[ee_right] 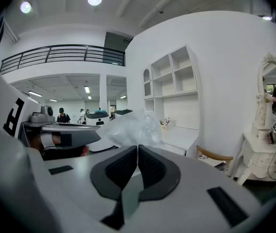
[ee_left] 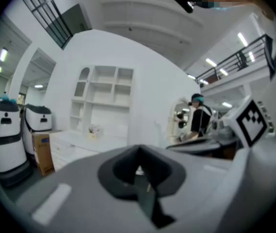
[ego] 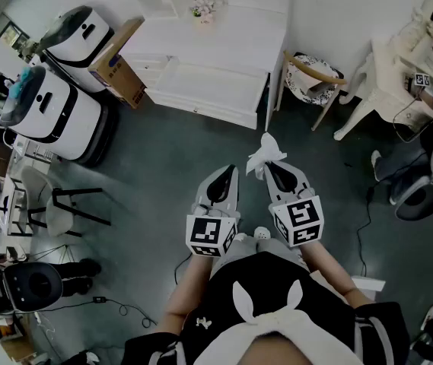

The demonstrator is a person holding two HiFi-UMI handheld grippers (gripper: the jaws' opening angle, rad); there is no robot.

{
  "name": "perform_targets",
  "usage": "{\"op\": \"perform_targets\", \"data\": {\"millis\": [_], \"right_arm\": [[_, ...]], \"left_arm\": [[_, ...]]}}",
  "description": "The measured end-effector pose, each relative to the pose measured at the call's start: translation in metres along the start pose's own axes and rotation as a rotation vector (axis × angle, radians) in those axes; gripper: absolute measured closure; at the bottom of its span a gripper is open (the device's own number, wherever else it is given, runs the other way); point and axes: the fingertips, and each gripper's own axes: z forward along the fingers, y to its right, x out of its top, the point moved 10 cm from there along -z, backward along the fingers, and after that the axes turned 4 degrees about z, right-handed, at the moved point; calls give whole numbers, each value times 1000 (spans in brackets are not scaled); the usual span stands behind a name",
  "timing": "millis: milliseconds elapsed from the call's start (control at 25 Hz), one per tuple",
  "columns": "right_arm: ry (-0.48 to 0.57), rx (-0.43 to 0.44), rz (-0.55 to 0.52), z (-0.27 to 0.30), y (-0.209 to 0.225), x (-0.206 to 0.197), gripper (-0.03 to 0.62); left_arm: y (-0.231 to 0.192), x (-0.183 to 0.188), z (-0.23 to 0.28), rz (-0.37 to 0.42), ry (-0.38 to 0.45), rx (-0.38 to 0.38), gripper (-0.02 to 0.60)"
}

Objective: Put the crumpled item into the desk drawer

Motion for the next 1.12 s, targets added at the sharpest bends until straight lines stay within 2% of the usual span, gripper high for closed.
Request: {"op": "perform_targets", "data": {"millis": [120,280,480,640,1040,1120], "right_arm": [[17,5,10,2,4,0,585],[31,15,9,-1,8,0,585],[41,13,28,3,16,2,585],[38,21,31,11,17,1,585],[-20,33,24,65,32,4,585],[-11,27,23,81,40,11,585]], "left_arm": [[0,-1,3,-3,8,14,577],[5,-3,4,-7,-29,48,577],[11,1,7,110,-18,53,577],[4,-1,15,139,-61,74,577],[-37,-16,52,54,-93,24,577],[-50,-15,64,64,-78,33,577]]}}
